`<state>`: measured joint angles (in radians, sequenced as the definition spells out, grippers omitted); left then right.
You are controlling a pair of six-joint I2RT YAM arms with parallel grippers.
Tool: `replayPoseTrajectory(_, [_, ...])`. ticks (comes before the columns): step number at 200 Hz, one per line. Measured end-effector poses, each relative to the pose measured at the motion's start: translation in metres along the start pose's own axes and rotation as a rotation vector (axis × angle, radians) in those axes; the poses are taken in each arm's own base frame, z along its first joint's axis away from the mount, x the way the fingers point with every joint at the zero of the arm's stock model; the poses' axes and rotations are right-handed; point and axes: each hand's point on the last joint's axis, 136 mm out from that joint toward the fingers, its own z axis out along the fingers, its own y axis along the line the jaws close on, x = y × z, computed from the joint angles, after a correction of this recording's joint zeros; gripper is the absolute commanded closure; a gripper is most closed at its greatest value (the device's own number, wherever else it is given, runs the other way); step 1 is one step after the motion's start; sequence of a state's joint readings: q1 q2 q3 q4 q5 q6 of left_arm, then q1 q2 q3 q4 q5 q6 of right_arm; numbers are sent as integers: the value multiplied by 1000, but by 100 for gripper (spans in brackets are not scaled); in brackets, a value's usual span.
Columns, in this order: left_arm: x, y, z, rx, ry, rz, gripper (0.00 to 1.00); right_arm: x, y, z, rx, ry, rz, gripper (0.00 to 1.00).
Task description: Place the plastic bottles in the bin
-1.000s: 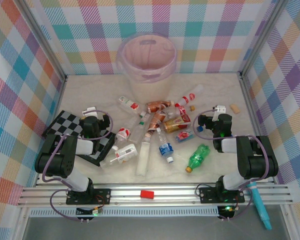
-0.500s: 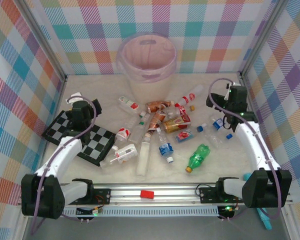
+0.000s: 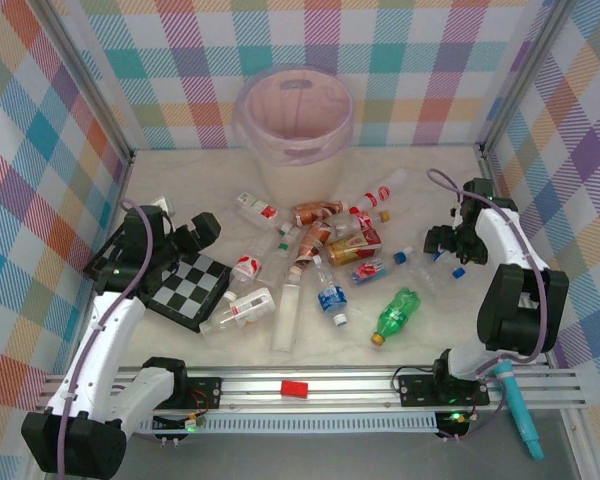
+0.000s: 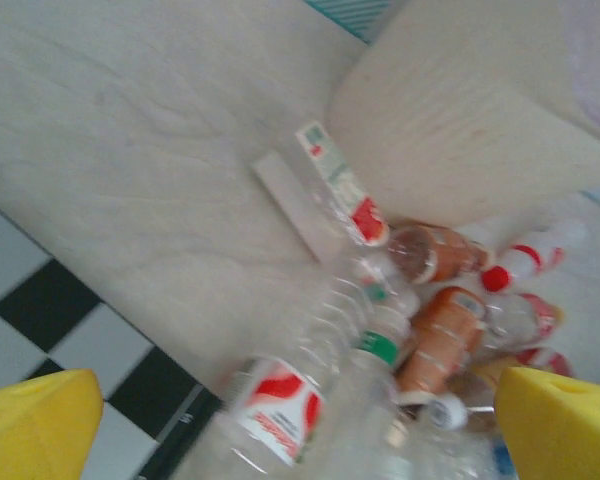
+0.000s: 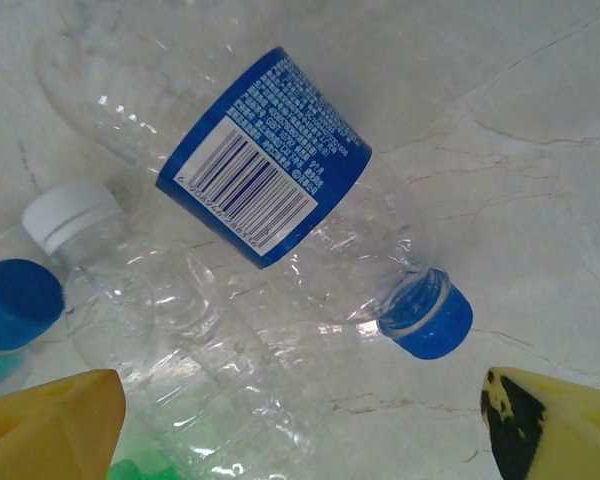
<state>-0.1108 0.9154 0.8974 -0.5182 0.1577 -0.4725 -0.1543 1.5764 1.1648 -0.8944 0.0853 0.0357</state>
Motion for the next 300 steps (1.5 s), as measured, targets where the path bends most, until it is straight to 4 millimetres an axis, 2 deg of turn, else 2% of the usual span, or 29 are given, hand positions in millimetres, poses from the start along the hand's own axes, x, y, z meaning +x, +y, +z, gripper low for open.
replayPoseTrajectory(40, [12,-16,2,98,63,-89,2,-3,-1,26,-8,45,8,8])
replayPoseTrajectory(75, [10,-35,3,198,89,-153,4,-9,0,47,-16,57,-4,12])
replayPoseTrajectory(95, [3,-48,2,246,92,-174,5,-13,2,51,-26,49,-10,18])
replayPoseTrajectory(117, [-18,-68,-4,297,61,-176,6,-17,4,53,-39,36,-12,26])
replayPoseTrajectory(146, [-38,-85,-10,353,16,-174,7,-18,7,53,-53,29,-15,33])
replayPoseTrajectory(239, [-35,-82,6,357,42,-227,7,-20,13,50,-91,24,-1,54])
replayPoseTrajectory(271, [-28,-77,12,348,63,-248,8,-22,17,31,-112,-13,10,57])
replayPoseTrajectory(300, [-30,-79,15,357,63,-251,8,-27,22,7,-140,-64,12,56])
